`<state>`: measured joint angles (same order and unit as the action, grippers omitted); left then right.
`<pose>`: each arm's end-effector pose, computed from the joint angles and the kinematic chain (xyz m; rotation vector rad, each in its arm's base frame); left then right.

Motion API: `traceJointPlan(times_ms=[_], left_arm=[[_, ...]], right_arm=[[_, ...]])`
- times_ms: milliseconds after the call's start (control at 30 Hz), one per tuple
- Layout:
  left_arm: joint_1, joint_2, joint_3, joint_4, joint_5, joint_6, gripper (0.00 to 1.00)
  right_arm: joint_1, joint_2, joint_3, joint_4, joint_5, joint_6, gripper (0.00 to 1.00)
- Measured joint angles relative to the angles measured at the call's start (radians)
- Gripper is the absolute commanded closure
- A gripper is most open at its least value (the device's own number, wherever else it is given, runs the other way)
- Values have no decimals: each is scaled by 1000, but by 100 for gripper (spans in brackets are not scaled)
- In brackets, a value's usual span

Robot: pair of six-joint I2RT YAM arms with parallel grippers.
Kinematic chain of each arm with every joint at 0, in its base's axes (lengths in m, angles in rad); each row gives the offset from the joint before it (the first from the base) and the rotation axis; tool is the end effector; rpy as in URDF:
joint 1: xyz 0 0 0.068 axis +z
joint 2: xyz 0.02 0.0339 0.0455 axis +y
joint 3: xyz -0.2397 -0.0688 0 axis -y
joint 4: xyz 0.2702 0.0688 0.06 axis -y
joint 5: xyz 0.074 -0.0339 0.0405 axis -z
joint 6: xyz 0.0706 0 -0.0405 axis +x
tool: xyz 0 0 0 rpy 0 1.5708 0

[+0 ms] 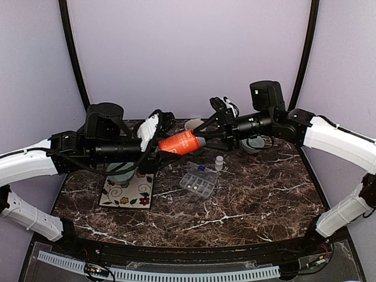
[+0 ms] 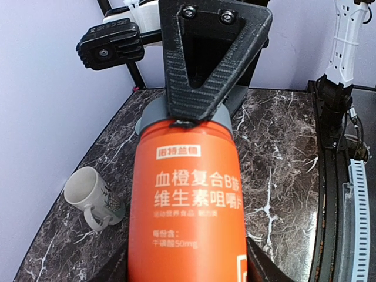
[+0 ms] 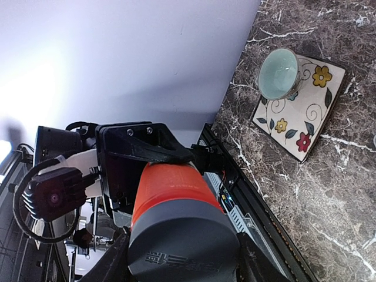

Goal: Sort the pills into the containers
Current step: Screw the lid of the pill bottle onto the pill bottle.

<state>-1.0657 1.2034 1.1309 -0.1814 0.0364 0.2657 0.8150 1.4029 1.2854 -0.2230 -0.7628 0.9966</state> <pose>0.1660 -0.3055 0.3412 1.1729 1.4511 -0.5933 0.2204 0.3050 0.3360 -0.4314 2.3008 1.8096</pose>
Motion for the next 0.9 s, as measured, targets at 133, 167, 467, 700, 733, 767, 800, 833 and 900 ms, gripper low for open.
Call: traceJointPlan(times_ms=[133, 167, 467, 700, 733, 767, 800, 833, 900], left_arm=[[-29, 6, 0, 2, -90, 43, 100], [-37, 7, 0, 4, -111, 54, 100], [-100, 15, -8, 56, -290, 156, 95], [-105, 26, -21, 96, -321, 165, 77], [-106, 26, -22, 98, -323, 165, 74], [-106, 27, -23, 100, -326, 164, 73], [-106, 27, -25, 102, -327, 164, 71], [-107, 27, -27, 105, -328, 162, 70], [-108, 27, -29, 107, -333, 157, 66]], right_arm=[[-7, 8, -4, 15, 0, 4, 100], [-8, 9, -5, 20, 0, 6, 100], [-19, 10, -7, 59, -1, 7, 100], [-28, 11, -7, 59, 7, -2, 100], [-29, 11, -7, 60, 8, -4, 100], [-29, 11, -7, 60, 10, -6, 100], [-29, 11, -7, 59, 10, -7, 100], [-29, 11, -7, 59, 12, -8, 100], [-29, 11, -7, 59, 14, -9, 100]])
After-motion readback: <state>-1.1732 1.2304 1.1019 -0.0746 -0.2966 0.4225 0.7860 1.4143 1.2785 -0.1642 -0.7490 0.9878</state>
